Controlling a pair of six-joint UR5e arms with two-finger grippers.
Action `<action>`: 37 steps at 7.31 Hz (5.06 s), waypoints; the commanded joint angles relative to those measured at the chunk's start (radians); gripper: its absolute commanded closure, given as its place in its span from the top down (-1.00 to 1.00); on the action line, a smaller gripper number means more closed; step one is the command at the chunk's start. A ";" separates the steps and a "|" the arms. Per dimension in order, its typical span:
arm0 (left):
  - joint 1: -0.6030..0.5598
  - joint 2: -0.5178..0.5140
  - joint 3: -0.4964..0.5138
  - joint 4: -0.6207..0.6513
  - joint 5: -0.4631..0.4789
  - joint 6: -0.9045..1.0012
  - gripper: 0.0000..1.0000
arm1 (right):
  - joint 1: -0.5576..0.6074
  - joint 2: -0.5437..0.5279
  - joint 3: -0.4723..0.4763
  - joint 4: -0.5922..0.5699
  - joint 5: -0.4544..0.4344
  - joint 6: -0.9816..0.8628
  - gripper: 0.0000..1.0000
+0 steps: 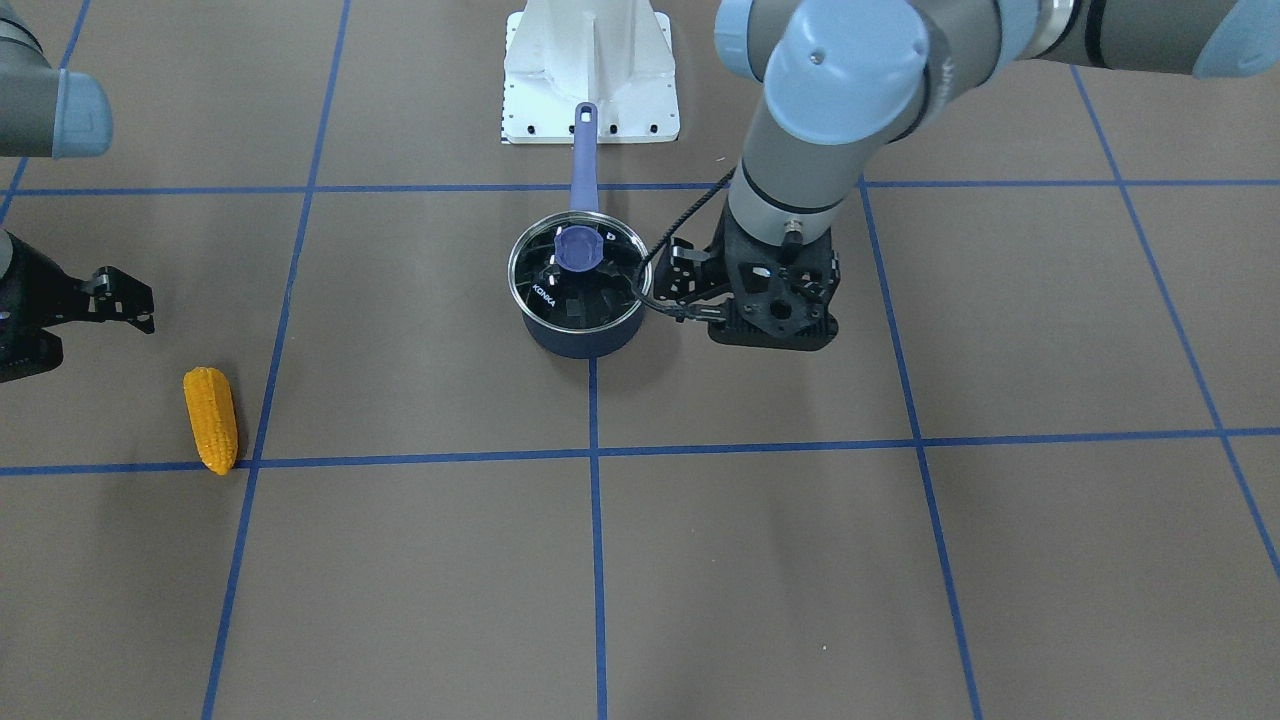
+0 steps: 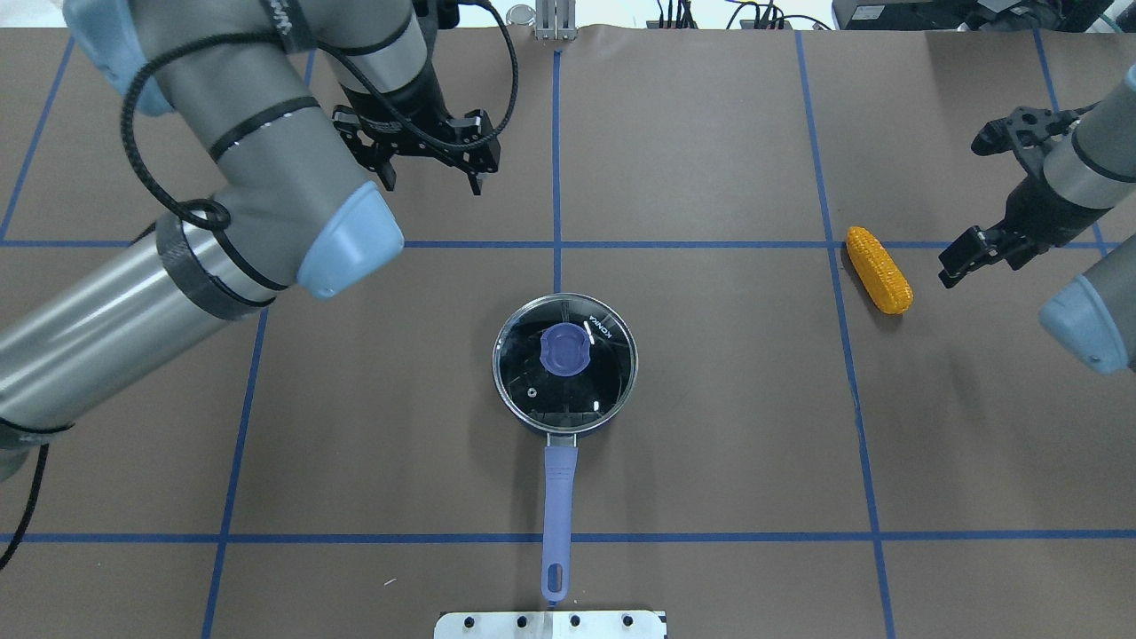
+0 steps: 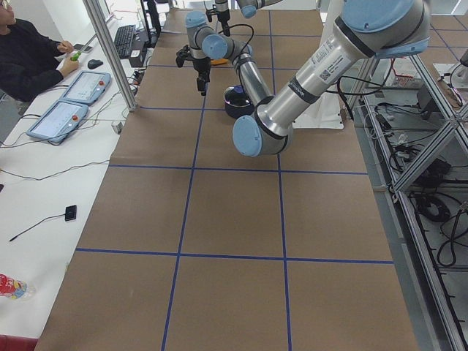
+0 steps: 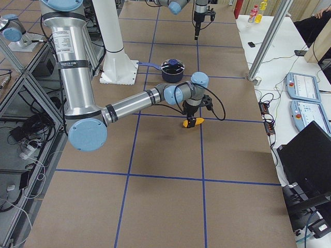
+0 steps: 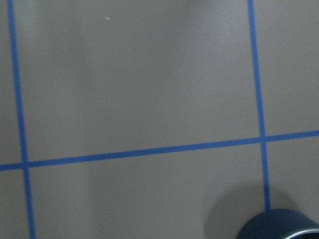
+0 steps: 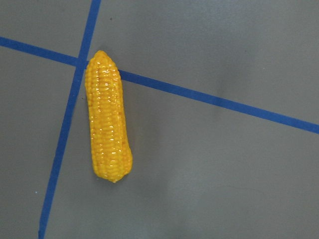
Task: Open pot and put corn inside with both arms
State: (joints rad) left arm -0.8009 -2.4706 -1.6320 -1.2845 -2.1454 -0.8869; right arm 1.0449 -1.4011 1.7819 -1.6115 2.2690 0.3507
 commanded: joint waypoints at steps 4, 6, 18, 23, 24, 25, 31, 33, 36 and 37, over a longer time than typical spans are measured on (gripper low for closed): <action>0.123 -0.036 0.063 -0.105 0.044 -0.049 0.99 | -0.055 0.094 -0.102 0.001 -0.002 0.039 0.97; 0.140 -0.034 0.054 -0.104 0.067 -0.060 0.99 | -0.077 0.097 -0.117 0.002 -0.008 0.033 0.97; 0.282 -0.010 0.009 -0.107 0.173 -0.178 0.99 | -0.120 0.105 -0.211 0.177 -0.036 0.040 0.85; 0.289 -0.010 0.014 -0.110 0.173 -0.176 0.99 | -0.151 0.109 -0.236 0.166 -0.060 0.028 0.59; 0.290 -0.010 0.014 -0.110 0.173 -0.176 0.99 | -0.149 0.126 -0.234 0.163 -0.057 0.028 0.49; 0.290 -0.008 0.014 -0.110 0.173 -0.175 0.99 | -0.140 0.126 -0.234 0.165 -0.054 0.027 0.41; 0.302 -0.008 0.015 -0.111 0.173 -0.175 0.99 | -0.129 0.126 -0.234 0.163 -0.059 0.025 -0.43; 0.313 -0.008 0.033 -0.142 0.173 -0.176 0.99 | -0.117 0.128 -0.226 0.163 -0.059 0.025 -0.48; 0.316 -0.008 0.050 -0.177 0.171 -0.173 0.95 | -0.089 0.143 -0.204 0.137 -0.046 0.025 -0.48; 0.316 -0.008 0.050 -0.177 0.171 -0.176 0.80 | -0.083 0.157 -0.188 0.116 -0.046 0.025 -0.49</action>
State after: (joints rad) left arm -0.4852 -2.4789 -1.5827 -1.4591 -1.9737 -1.0619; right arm 0.9524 -1.2569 1.5755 -1.4716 2.2210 0.3758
